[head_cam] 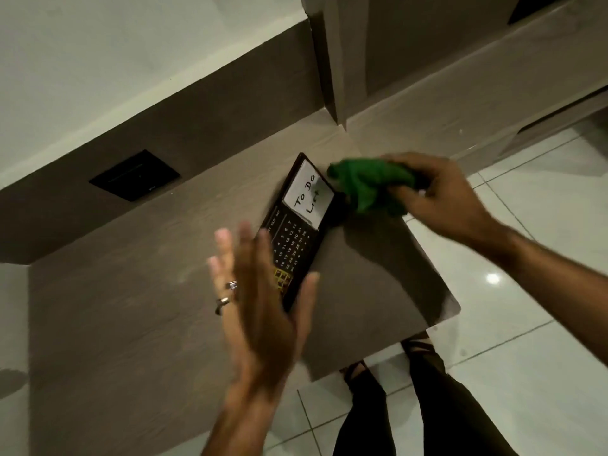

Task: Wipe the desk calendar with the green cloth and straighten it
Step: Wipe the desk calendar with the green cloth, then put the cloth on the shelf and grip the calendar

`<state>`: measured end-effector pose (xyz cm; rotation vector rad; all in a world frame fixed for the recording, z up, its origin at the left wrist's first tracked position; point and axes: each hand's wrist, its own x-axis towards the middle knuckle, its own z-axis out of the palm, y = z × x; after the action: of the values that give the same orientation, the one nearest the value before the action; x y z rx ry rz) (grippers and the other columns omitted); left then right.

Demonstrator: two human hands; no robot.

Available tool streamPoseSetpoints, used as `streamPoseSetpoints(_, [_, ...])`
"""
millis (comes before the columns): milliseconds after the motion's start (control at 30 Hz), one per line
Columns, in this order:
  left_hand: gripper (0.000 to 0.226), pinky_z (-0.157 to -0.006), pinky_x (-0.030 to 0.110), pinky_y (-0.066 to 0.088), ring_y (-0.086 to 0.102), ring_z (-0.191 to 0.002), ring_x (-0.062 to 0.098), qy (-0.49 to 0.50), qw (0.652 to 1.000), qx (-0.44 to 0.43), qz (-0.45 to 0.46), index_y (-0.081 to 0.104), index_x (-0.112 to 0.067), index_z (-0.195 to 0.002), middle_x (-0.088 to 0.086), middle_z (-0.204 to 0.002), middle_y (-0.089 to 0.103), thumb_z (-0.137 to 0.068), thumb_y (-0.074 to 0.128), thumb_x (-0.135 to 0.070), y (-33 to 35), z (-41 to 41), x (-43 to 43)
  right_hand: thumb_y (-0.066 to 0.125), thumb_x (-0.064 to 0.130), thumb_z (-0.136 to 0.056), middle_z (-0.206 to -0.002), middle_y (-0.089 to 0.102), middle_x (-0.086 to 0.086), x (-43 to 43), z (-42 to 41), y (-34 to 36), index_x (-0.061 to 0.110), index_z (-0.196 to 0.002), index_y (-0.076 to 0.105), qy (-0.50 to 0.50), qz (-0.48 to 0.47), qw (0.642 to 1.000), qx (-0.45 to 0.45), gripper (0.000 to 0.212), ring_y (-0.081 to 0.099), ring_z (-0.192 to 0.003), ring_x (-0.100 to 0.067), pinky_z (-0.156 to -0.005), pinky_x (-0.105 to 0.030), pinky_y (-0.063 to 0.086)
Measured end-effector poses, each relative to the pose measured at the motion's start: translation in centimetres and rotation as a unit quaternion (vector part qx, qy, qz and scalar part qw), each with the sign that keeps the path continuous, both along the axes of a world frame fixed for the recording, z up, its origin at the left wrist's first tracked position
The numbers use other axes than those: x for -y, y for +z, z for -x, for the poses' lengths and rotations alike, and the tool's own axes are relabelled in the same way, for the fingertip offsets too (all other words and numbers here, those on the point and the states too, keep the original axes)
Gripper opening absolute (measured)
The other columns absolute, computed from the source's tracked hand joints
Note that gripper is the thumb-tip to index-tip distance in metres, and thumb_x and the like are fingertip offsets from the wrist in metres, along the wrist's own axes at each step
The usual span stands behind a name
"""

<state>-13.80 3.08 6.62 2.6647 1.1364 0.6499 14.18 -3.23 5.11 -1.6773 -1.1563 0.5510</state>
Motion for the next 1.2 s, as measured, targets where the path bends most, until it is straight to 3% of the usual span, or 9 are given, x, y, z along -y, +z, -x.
streamPoseSetpoints(133, [0.076, -0.123, 0.049, 0.008, 0.008, -0.153, 0.029, -0.087, 0.992, -0.093, 0.003, 0.023, -0.013, -0.151, 0.012, -0.164, 0.018, -0.095, 0.042, -0.062, -3.6, -6.4, 1.7, 0.059, 0.009, -0.091, -0.123, 0.065, 0.01, -1.8, -4.6, -2.5, 0.023, -0.13, 0.06, -0.081, -0.04, 0.99, 0.106, 0.041, 0.061, -0.113, -0.001, -0.096, -0.028, 0.052])
streamPoseSetpoints(233, [0.076, -0.122, 0.053, 0.015, 0.005, -0.153, 0.029, -0.146, 0.969, -0.196, 0.033, 0.019, -0.014, -0.152, 0.013, -0.164, 0.014, -0.097, 0.032, -0.065, -7.3, -8.9, 2.1, 0.058, 0.01, -0.089, -0.131, 0.063, -0.009, -3.5, -6.2, -6.1, 0.012, -0.131, 0.059, -0.144, -0.038, 0.967, 0.208, 0.042, 0.058, -0.122, -0.022, -0.105, -0.041, 0.046])
streamPoseSetpoints(300, [0.08, -0.121, 0.055, 0.017, 0.004, -0.153, 0.03, -0.17, 0.954, -0.239, 0.053, 0.014, -0.015, -0.153, 0.013, -0.164, 0.011, -0.096, 0.026, -0.069, -9.5, -9.4, 2.0, 0.057, 0.003, -0.09, -0.142, 0.051, -0.022, -4.5, -6.6, -8.9, 0.006, -0.136, 0.053, -0.131, 0.039, 0.96, 0.244, 0.046, 0.046, -0.133, -0.037, -0.109, -0.054, 0.038])
streamPoseSetpoints(400, [0.087, -0.122, 0.054, 0.012, 0.0, -0.153, 0.029, -0.169, 0.945, -0.266, 0.083, 0.01, -0.017, -0.155, 0.011, -0.166, 0.006, -0.092, 0.021, -0.076, -11.5, -9.4, 1.9, 0.053, 0.001, -0.086, -0.161, 0.021, -0.017, -5.0, -6.6, -12.2, 0.016, -0.15, 0.031, 0.002, 0.261, 0.924, 0.28, 0.069, 0.018, -0.147, -0.038, -0.116, -0.053, 0.023])
streamPoseSetpoints(500, [0.089, -0.123, 0.052, 0.008, -0.002, -0.154, 0.029, -0.173, 0.949, -0.251, 0.08, 0.01, -0.017, -0.157, 0.01, -0.167, 0.006, -0.092, 0.023, -0.077, -12.2, -9.0, 1.7, 0.055, 0.01, -0.08, -0.163, 0.012, -0.017, -4.8, -6.8, -13.4, 0.018, -0.154, 0.022, 0.039, 0.279, 0.909, 0.307, 0.082, 0.012, -0.148, -0.039, -0.117, -0.053, 0.018])
streamPoseSetpoints(767, [0.09, -0.122, 0.055, 0.009, -0.003, -0.154, 0.029, -0.177, 0.95, -0.247, 0.075, 0.01, -0.017, -0.158, 0.01, -0.167, 0.006, -0.092, 0.025, -0.076, -12.2, -9.1, 1.8, 0.042, 0.025, -0.085, -0.156, 0.032, -0.019, -4.3, -5.1, -9.5, 0.013, -0.148, 0.036, -0.023, 0.171, 0.961, 0.218, 0.064, 0.023, -0.145, -0.038, -0.115, -0.058, 0.023])
streamPoseSetpoints(933, [0.083, -0.123, 0.053, 0.01, -0.002, -0.154, 0.026, -0.175, 0.947, -0.249, 0.106, 0.014, -0.017, -0.156, 0.011, -0.167, 0.008, -0.095, 0.027, -0.072, -10.9, -9.1, 1.9, 0.059, 0.021, -0.082, -0.143, 0.047, -0.014, -4.6, -1.4, -7.0, 0.016, -0.144, 0.041, 0.003, 0.09, 0.97, 0.224, 0.065, 0.041, -0.129, -0.031, -0.106, -0.051, 0.037])
streamPoseSetpoints(1033, [0.079, -0.124, 0.05, 0.008, 0.005, -0.153, 0.027, -0.15, 0.959, -0.23, 0.066, 0.023, -0.015, -0.153, 0.013, -0.164, 0.017, -0.094, 0.047, -0.062, -9.3, -8.0, 1.8, 0.066, 0.022, -0.084, -0.149, 0.044, -0.012, -5.4, 0.8, -6.5, 0.02, -0.152, 0.027, 0.097, 0.125, 0.972, 0.175, 0.078, 0.042, -0.134, -0.028, -0.108, -0.046, 0.038])
streamPoseSetpoints(1200, [0.122, -0.12, 0.048, -0.016, -0.014, -0.152, 0.028, -0.035, 0.979, -0.199, -0.038, 0.013, -0.016, -0.156, 0.007, -0.164, -0.004, -0.064, 0.086, -0.048, -6.0, -2.8, -0.1, 0.072, 0.041, -0.084, -0.155, 0.038, -0.007, -6.1, 2.8, -7.0, 0.021, -0.155, 0.017, 0.142, 0.174, 0.968, 0.114, 0.092, 0.037, -0.139, -0.022, -0.111, -0.047, 0.037])
